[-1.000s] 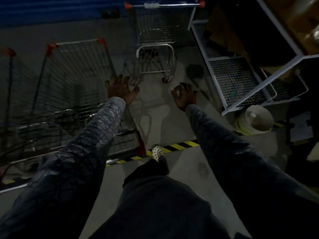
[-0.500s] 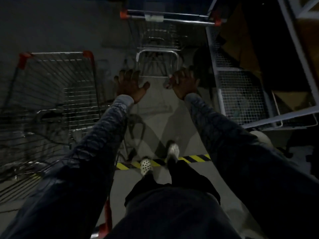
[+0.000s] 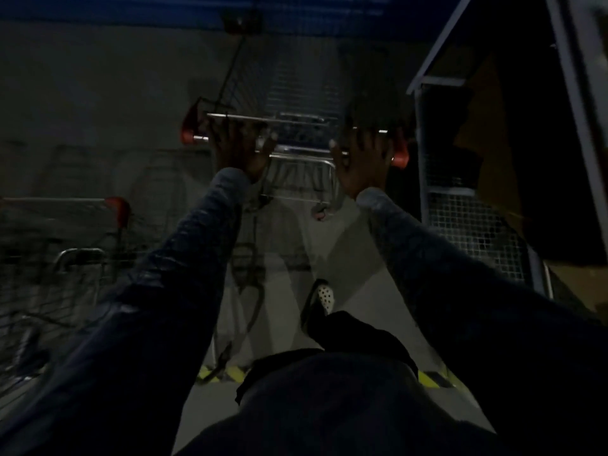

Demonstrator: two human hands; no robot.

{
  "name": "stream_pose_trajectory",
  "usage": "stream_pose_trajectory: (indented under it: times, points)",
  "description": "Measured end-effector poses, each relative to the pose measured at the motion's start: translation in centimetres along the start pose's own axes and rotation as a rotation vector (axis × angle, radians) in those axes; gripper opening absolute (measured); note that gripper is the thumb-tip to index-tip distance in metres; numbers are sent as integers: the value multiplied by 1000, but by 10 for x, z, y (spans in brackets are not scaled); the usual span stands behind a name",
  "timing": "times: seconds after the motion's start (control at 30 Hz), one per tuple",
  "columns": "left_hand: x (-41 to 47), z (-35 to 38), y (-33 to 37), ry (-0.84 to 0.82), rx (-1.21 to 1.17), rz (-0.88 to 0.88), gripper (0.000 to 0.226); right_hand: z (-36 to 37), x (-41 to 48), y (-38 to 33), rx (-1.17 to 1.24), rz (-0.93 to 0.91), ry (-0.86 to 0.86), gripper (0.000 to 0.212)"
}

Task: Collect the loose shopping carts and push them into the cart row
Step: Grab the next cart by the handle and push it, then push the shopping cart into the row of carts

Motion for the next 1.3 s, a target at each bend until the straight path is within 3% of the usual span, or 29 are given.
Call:
stream_pose_trajectory:
  times: [0.1,0.2,0.37,0.5,0.6,0.7,0.87,1.1,1.3]
  points:
    - [17,4,5,78,-50,-33,57,4,19,8,9,-19,71,48]
    - [49,-2,20,37,-12,-2,68,11,49,12,-22,12,50,44]
    - [113,5,64,-112,-51,-67,60,35,124,55,-76,16,-214,59]
    - [155,13,88,-178,-32,-3,67,49,177,90,-139,69,-330,63]
    - [163,9,95,-139,48,92,72,50,191,108,-121,136,-370,59]
    - [160,-4,90,-99,61,87,86,44,186,107,-110,159,-377,58]
    - [144,-9,81,-108,61,57,83,38,157,97,-74,206,-388,72]
    - [86,-3,56,-134,41,29,105,18,98,86,-72,242,-442,56]
    - [-2,-13,57,-137,-16,62,68,-7,22,81,1,338,-509,61]
Point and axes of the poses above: each hand's wrist, its own x-axis towards the middle knuckle, its own z-axis out of the palm, y = z × x, the point moved 9 cm from there along x, towards the middle knuckle, and after that the axes turned 2 degrees about y, right-handed, at the moved point
